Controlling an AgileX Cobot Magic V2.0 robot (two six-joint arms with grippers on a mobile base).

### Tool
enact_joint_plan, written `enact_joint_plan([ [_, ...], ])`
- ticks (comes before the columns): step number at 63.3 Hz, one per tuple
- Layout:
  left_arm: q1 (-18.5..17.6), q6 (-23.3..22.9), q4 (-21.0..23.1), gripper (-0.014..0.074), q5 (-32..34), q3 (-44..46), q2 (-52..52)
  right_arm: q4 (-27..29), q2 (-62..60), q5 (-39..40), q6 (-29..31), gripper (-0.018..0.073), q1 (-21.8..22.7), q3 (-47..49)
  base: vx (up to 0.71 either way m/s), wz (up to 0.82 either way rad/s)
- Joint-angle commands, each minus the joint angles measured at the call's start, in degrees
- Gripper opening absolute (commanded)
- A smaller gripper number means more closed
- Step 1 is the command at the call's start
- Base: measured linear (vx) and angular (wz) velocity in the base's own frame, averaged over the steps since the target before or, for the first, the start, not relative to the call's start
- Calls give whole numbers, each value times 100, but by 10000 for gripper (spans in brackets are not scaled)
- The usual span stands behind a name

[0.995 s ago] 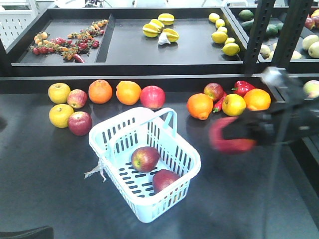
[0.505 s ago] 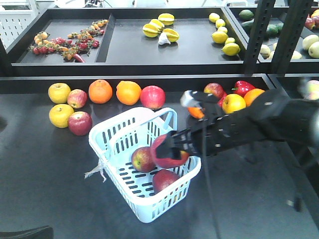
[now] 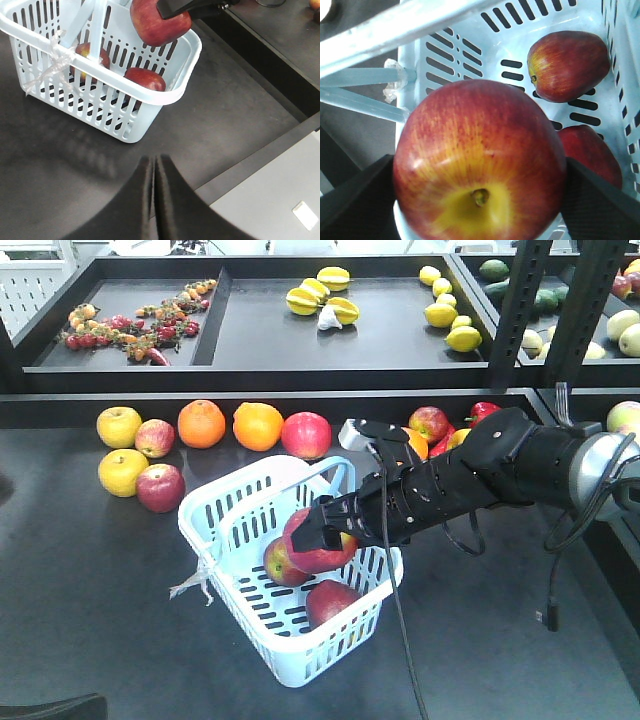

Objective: Pick three apples into basket with both arms
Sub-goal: 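Carry the apple over the basket and lower it inside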

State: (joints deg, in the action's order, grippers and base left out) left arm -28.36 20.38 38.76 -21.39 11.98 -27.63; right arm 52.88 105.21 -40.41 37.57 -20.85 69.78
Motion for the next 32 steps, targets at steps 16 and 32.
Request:
enact_joint_plan([
  [16,-10,1,121,-6,258,168,5,216,-258,23,89,580,9,192,0,0],
  [32,-10,1,121,-6,258,168,5,116,-258,26,83,591,9,192,0,0],
])
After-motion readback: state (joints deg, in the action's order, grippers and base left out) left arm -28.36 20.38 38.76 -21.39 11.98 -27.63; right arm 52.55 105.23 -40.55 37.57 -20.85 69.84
